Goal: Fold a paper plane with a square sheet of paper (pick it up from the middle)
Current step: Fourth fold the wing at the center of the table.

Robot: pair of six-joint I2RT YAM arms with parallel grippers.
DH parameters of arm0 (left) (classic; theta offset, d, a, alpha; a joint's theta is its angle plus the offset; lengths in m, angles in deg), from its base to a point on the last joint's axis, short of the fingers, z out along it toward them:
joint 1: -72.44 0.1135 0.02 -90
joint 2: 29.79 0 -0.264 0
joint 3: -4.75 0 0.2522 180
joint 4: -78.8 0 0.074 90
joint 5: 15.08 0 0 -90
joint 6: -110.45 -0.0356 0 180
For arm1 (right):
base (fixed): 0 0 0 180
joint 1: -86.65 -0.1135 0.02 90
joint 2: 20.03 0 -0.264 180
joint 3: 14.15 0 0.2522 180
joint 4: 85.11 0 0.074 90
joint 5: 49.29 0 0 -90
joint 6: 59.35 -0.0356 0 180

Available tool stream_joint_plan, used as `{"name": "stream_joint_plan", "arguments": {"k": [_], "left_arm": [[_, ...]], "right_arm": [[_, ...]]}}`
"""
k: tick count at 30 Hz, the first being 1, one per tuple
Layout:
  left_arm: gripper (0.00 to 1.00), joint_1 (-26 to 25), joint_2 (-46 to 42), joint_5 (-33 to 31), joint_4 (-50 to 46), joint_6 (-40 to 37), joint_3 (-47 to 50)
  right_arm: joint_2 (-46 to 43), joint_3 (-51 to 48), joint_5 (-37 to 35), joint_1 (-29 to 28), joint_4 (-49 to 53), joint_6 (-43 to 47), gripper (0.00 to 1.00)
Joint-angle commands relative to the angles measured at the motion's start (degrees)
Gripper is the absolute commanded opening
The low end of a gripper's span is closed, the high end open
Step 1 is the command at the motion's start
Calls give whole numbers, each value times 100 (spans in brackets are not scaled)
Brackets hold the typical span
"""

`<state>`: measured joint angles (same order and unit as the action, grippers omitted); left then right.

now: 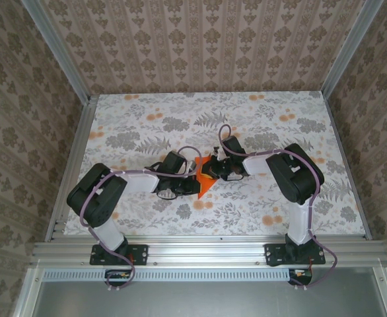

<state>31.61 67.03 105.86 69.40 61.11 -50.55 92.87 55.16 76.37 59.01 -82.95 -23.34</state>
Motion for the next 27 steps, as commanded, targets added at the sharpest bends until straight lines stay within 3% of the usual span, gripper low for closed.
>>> {"name": "stream_joint_plan", "arguments": {"k": [1,5,13,16,21,27], "left_arm": [[1,-29,159,232,129,-104,171],[12,-29,48,198,124,-56,250],[26,65,-1207,-334,-669,-27,103],[21,108,-1409,-265,-631,20,22],[12,86,-937,160,-447,-49,-330],[11,-9,-250,375,-151,-29,-651]], "right_arm": [[243,-28,-252,7,312,49,10],[243,-43,-261,11,349,74,10],[247,-44,-261,4,385,100,10],[245,-40,-261,-9,377,100,10],[249,-37,-270,-14,355,82,10],[235,-48,-261,-14,368,93,10]]}}
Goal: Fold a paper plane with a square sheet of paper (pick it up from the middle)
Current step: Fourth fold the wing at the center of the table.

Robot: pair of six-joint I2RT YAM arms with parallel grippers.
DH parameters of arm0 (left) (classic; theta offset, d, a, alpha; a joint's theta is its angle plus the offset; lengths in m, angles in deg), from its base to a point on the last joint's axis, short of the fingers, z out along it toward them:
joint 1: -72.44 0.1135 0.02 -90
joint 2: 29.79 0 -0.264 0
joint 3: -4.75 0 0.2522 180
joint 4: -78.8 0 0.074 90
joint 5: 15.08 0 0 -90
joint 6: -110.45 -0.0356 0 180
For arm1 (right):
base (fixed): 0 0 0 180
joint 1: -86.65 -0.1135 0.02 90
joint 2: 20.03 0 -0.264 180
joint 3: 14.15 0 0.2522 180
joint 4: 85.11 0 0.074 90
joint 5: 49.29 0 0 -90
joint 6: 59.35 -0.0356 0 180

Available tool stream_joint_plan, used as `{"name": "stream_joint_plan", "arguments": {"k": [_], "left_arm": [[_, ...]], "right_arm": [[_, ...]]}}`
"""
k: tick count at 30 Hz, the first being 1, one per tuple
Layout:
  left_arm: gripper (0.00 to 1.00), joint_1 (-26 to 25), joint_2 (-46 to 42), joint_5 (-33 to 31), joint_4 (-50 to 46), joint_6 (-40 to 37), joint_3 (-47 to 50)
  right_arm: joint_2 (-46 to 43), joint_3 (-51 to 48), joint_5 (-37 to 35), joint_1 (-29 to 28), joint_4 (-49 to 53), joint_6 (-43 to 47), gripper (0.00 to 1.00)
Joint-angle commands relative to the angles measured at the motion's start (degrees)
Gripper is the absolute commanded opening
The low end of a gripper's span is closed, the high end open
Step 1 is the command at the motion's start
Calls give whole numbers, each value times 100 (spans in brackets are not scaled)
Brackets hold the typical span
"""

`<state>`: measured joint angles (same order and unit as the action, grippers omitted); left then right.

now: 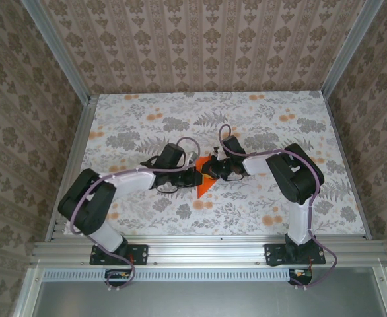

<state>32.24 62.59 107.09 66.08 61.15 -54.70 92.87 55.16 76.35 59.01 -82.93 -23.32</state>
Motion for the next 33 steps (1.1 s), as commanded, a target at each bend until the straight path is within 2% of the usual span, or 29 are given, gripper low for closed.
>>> {"name": "stream_joint_plan", "arguments": {"k": [1,7,23,33], "left_arm": [[11,-92,301,255,184,-54,-288],[10,-118,658,177,196,-84,-314],[7,-57,799,-109,109,-329,349],[8,-58,677,110,327,-268,486]], "right_arm": [[240,-49,-264,-10,370,89,10],[251,-60,-266,-14,375,102,10],[355,9,-258,-14,468,159,10],[373,-2,-285,-14,489,168,10]]}}
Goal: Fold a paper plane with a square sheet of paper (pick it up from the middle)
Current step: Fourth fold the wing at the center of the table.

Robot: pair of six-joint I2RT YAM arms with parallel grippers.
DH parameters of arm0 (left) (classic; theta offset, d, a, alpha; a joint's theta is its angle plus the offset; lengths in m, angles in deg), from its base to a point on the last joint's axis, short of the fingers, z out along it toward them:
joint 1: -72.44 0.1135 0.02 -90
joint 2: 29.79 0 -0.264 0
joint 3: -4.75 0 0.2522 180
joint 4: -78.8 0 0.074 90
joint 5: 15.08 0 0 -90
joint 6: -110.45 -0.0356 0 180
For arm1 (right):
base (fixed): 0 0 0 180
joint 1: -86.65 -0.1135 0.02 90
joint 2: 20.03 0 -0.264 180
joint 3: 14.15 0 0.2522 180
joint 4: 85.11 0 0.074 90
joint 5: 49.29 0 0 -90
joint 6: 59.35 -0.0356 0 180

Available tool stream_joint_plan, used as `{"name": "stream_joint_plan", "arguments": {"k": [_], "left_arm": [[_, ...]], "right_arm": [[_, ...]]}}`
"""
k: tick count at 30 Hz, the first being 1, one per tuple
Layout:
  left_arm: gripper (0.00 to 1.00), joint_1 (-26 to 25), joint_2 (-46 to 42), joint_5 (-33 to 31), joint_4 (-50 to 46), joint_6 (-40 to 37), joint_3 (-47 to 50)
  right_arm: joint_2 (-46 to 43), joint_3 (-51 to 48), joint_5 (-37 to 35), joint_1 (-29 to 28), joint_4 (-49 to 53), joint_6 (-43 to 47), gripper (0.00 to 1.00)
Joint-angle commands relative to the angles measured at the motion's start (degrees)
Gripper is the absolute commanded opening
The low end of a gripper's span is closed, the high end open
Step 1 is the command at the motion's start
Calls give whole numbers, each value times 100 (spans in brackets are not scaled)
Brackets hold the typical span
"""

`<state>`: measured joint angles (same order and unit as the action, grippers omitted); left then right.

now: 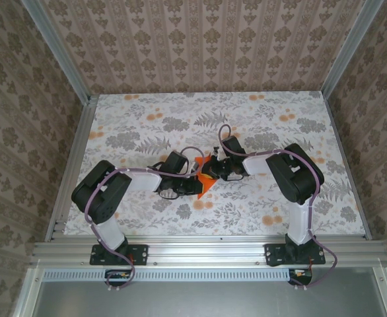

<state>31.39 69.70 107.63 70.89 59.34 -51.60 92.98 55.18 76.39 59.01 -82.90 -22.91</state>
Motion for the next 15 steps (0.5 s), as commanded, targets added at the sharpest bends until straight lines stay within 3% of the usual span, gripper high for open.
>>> {"name": "stream_joint_plan", "arguments": {"k": [1,15], "left_arm": [[9,28,-91,97,-116,-57,185],[12,-40,-37,681,268,91,561]], "right_arm": [[348,-18,-284,-14,474,127,10],[377,-7,-308,-22,461,105,10]]}}
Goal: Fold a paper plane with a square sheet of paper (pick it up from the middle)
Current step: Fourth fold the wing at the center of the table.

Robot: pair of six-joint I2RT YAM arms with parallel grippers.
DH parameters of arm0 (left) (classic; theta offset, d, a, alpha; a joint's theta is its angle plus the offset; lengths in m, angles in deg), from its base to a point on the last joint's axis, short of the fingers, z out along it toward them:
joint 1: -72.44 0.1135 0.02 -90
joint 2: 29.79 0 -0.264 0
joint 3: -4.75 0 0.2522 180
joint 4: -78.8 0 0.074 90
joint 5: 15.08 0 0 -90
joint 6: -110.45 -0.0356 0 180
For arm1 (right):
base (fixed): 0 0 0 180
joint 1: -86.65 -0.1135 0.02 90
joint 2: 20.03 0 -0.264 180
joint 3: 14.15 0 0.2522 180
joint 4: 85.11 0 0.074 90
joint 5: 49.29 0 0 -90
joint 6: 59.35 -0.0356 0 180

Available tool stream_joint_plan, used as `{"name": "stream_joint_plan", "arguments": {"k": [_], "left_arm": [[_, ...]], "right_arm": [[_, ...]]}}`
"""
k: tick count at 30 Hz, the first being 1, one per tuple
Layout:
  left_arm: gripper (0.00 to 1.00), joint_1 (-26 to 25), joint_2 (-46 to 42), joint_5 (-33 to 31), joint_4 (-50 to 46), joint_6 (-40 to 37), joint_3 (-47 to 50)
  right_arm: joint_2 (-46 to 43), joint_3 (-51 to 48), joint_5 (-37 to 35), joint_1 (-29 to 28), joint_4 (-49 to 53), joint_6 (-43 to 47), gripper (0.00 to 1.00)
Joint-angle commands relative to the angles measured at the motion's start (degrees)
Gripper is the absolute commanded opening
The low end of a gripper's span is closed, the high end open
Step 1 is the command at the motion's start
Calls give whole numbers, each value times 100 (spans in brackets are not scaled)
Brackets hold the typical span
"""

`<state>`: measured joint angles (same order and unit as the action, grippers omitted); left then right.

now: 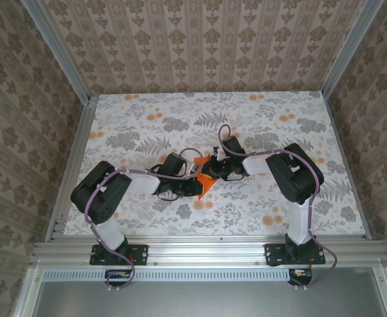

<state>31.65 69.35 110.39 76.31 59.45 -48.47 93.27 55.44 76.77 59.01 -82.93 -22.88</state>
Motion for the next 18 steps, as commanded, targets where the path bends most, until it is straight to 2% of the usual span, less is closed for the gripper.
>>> {"name": "stream_joint_plan", "arguments": {"k": [1,10,18], "left_arm": [[12,-77,1,443,-265,69,255],[15,-142,-171,524,-553,-63,276],[14,-301,-168,345,-1047,-209,176]], "right_arm": [[345,-37,-345,-22,472,107,10],[375,-32,-389,-22,494,122,10],[351,-17,-406,-22,531,116,10]]}}
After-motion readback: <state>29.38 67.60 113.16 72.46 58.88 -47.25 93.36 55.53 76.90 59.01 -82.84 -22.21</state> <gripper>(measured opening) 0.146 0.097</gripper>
